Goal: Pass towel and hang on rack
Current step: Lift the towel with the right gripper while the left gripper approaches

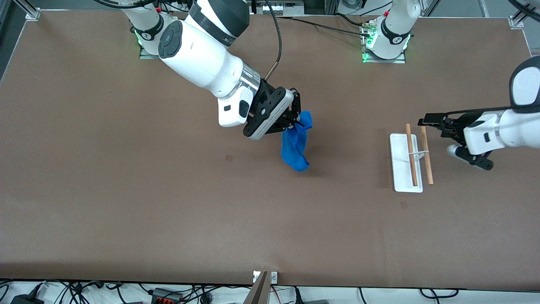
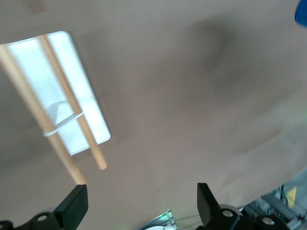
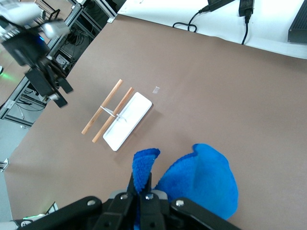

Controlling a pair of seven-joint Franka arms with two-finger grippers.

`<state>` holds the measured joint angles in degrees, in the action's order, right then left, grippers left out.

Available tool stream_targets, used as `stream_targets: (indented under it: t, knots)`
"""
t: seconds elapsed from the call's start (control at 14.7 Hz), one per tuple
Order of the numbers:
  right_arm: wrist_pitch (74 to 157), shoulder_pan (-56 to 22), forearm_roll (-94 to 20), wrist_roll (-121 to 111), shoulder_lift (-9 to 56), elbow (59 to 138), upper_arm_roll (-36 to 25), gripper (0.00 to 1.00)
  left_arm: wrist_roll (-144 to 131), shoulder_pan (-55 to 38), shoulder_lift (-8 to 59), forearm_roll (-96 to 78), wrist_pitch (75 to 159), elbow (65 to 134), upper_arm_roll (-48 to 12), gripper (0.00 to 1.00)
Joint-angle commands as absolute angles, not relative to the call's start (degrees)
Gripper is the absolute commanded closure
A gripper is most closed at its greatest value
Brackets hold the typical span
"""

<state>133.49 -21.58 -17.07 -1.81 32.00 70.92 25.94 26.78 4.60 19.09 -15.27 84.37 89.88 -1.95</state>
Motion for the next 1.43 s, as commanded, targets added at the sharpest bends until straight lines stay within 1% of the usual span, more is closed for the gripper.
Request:
stream_targets:
  t: [0.0,0.2,0.27,0.41,0.54,0.68,0.82,1.09,1.36]
  knots:
    - [133.42,-21.71,-18.54,-0.88,32.96,68.99,26.10,1.00,43.26,3.70,23.36,-20.27,84.72,88.16,-2.46,0.00]
    - [133.33,-21.80,-19.34,-0.70,32.96,68.99,26.10,1.00,54.99,3.43,25.57,-28.72,87.80,88.24,-2.46,0.00]
    - [133.42,-21.80,-19.34,-0.70,32.96,68.99,26.10,1.00,59.11,2.21,26.36,-30.39,88.67,88.16,-3.33,0.00]
    - [133.42,-21.80,-19.68,-0.79,32.96,68.99,26.10,1.00,71.05,0.54,27.15,-37.75,93.06,88.33,-4.74,0.00]
    - [133.42,-21.88,-19.69,-1.40,32.87,68.99,26.10,1.00,82.73,-1.31,30.31,-45.66,95.18,88.24,-5.27,0.00]
    - [133.42,-21.88,-19.60,-1.76,32.87,68.99,26.10,1.00,91.02,-3.50,31.20,-51.05,96.93,88.59,-5.45,0.00]
    - [133.42,-21.88,-19.69,-1.58,32.87,68.99,26.10,1.00,94.73,-3.95,31.38,-51.59,98.43,88.68,-5.54,0.00]
    - [133.42,-21.80,-19.51,-1.93,32.87,68.99,26.10,1.00,105.54,-5.18,34.01,-58.08,99.83,88.33,-5.89,0.00]
    - [133.42,-21.80,-19.51,-1.76,32.87,68.99,26.10,1.00,106.88,-8.17,34.10,-63.00,103.17,88.07,-6.15,0.01]
